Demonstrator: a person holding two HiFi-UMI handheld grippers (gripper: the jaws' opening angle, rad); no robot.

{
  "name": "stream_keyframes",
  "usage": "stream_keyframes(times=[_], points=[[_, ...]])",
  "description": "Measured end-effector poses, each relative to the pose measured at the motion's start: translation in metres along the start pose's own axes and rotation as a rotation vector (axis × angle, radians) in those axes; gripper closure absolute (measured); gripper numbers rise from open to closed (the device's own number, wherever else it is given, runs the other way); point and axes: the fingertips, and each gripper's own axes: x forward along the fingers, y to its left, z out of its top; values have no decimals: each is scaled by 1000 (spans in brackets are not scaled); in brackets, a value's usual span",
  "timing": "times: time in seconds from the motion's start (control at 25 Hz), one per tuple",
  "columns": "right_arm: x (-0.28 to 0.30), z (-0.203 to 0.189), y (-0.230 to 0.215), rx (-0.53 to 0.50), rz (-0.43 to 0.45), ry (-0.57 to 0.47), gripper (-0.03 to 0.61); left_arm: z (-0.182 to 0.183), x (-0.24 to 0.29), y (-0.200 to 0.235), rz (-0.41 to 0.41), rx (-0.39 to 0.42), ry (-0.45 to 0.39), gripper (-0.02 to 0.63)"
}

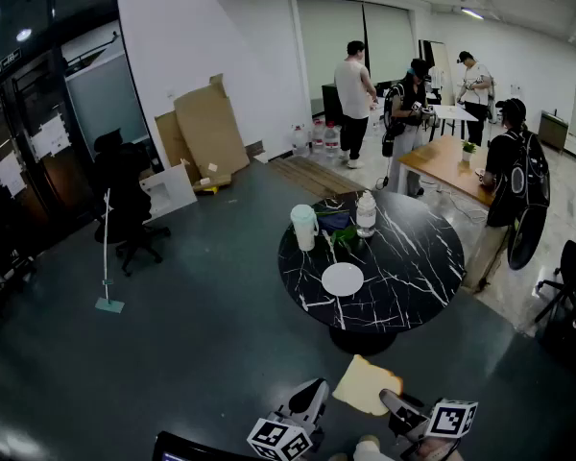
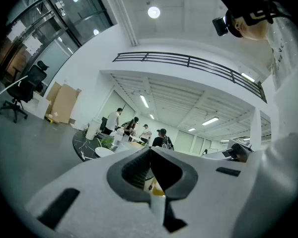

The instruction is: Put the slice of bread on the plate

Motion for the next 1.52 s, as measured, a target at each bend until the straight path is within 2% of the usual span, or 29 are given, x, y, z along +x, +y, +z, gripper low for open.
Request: stream_keyframes(times=[0.32,0.56,0.68,1.2,1.52], points=[[27,20,-31,-44,-40,54,488,-16,34,38,10,-1,1,606],[65,55,-40,-47,9,71,488,-1,71,63,10,27,-19,606],[80,75,-49,-68,1,90,488,5,90,76,25,25,-21,606],[141,135,-97,-51,-12,141,488,0,165,124,44,26,10,606],[168,162,-113,-37,16,174,488,7,195,150,82,44,4,606]])
